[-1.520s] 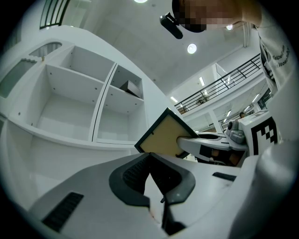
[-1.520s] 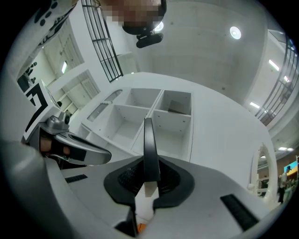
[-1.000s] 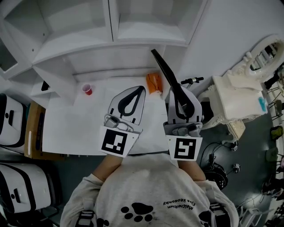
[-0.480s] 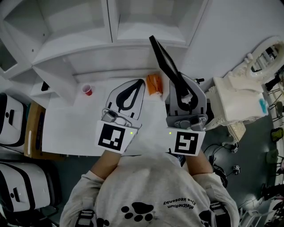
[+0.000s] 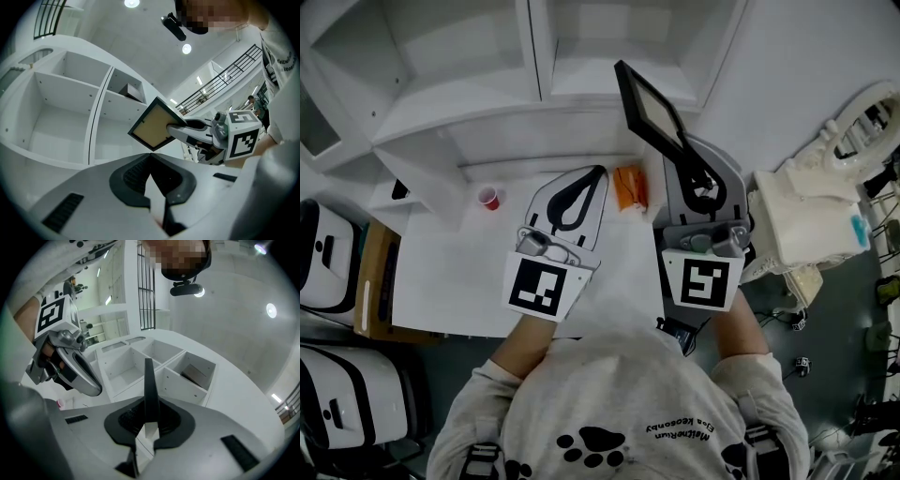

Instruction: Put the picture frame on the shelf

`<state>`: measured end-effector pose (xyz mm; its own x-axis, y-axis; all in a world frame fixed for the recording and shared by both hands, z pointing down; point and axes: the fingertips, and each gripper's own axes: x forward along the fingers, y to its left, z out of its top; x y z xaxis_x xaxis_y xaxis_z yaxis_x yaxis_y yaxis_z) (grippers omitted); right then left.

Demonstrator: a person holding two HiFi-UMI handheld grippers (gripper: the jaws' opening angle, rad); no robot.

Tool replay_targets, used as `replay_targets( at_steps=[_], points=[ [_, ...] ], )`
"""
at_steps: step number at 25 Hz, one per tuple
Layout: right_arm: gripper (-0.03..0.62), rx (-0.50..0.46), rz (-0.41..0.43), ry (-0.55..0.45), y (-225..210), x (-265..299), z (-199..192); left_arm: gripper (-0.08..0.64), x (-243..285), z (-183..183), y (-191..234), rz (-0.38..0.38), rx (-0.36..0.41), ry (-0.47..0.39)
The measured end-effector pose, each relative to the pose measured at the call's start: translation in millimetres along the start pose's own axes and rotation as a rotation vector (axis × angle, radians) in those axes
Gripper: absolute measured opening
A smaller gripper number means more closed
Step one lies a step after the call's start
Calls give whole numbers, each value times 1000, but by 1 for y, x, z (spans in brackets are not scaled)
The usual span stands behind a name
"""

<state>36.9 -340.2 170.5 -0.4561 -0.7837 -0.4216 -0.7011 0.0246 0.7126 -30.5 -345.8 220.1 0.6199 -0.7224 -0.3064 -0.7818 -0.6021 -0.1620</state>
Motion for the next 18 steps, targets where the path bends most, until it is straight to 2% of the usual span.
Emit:
replay_targets(
  at_steps=[8,18],
  points=[
    [58,-97,65,-24,-3,28,-7,18,11,0,6,-6,15,3],
    [58,-141,126,-17,4,51,-25,18,27,1,16,-6,32,-7]
  ],
)
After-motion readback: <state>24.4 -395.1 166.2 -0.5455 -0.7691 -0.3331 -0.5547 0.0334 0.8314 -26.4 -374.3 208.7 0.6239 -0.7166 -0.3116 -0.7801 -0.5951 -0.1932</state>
